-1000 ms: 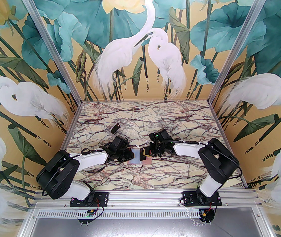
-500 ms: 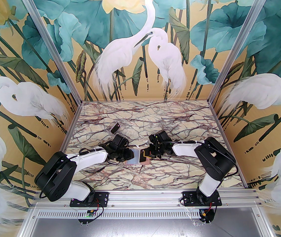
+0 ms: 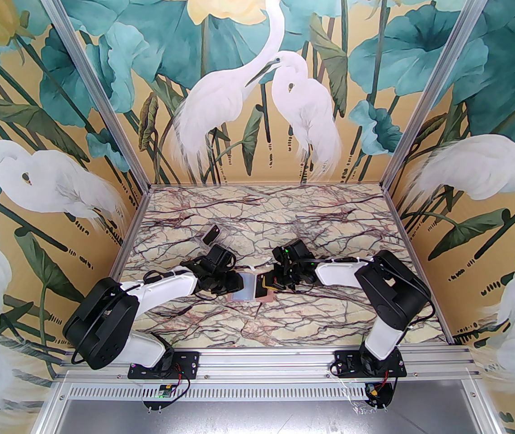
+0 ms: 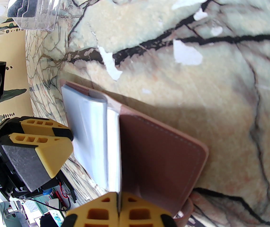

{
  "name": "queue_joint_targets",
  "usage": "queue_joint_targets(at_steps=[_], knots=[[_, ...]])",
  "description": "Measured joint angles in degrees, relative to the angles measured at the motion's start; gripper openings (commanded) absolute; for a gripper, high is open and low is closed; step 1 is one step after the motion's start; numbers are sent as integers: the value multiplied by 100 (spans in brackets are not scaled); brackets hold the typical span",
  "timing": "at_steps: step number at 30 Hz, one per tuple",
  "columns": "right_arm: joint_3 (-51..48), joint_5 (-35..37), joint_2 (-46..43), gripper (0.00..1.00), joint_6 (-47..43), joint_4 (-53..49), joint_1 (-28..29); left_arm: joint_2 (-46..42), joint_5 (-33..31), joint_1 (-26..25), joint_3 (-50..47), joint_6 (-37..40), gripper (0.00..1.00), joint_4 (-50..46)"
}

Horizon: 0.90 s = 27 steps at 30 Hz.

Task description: Put the credit cards into the card holder

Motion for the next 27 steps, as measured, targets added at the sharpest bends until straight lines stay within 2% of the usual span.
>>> queue_joint_targets(at_steps=[9, 18, 27], knots=[[-20, 0, 0, 0, 0, 37, 0, -4, -164, 2, -2, 0, 30, -11], [-26, 0, 0, 0, 0, 39, 0, -63, -365, 74, -9, 44, 34, -160], [-59, 0, 0, 0, 0, 59, 0, -46, -356, 76, -33, 61, 26, -142]])
